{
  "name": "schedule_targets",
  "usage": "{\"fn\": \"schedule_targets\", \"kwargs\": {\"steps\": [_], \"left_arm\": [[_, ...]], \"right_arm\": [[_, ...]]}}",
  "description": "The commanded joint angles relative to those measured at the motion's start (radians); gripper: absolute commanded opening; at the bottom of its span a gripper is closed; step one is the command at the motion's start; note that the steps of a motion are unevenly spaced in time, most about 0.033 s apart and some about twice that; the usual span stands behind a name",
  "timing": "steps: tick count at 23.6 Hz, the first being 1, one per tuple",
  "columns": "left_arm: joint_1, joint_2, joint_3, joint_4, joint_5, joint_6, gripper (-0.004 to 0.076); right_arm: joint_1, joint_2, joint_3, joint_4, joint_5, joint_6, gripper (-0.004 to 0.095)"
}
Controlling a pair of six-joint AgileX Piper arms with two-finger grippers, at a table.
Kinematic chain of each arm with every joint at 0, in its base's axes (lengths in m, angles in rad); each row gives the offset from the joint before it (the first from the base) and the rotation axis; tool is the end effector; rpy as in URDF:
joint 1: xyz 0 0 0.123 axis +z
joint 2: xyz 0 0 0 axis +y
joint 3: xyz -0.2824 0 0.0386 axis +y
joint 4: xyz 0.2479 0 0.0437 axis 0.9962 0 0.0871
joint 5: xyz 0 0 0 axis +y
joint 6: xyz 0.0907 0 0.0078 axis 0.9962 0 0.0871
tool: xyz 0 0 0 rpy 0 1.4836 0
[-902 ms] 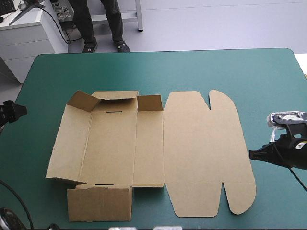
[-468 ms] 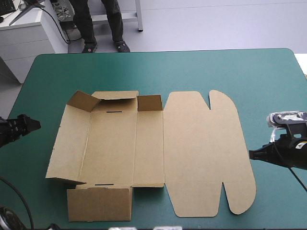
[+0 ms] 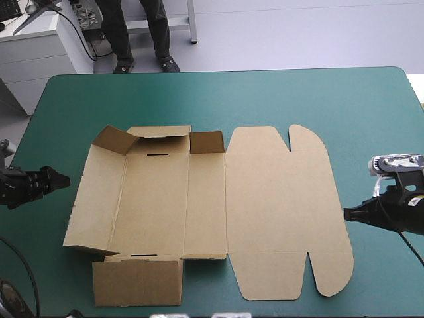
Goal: Fold the box
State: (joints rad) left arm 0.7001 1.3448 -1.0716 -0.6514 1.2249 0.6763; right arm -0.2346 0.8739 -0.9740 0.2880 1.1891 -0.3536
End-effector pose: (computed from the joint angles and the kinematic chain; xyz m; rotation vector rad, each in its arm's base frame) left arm 0.2189 0.1165 0.3094 -0.2589 2.5624 -0.5172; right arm 0.1407 -0.0089 0.3592 -0.1126 2.5101 0.1486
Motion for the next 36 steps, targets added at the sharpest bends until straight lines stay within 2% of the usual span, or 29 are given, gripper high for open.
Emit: {"fn": "schedule_targets", "kwargs": {"steps": [1, 8, 15, 22, 36], "left_arm": [[-0.033, -0.020, -0.014, -0.004, 0.077, 0.003, 0.0564], [-0.043, -0.016, 0.140, -0.006, 0.028, 0.045, 0.0564], [-0.095, -0.014, 0.207, -0.029, 0.006, 0.068, 0.0564], [-0.209, 0.016, 0.209, -0.020, 0.021, 0.048, 0.0460], [-0.309, 0.047, 0.210, 0.043, -0.003, -0.013, 0.0379]], "right_arm": [[-0.006, -0.004, -0.023, 0.023, -0.033, -0.010, -0.0019], [-0.006, -0.004, -0.023, 0.027, -0.031, -0.010, -0.0019], [-0.006, -0.004, -0.023, 0.030, -0.031, -0.010, -0.0019], [-0.006, -0.004, -0.023, 0.030, -0.021, -0.010, -0.0019], [-0.006, -0.004, -0.023, 0.030, -0.012, -0.010, -0.0019]]}}
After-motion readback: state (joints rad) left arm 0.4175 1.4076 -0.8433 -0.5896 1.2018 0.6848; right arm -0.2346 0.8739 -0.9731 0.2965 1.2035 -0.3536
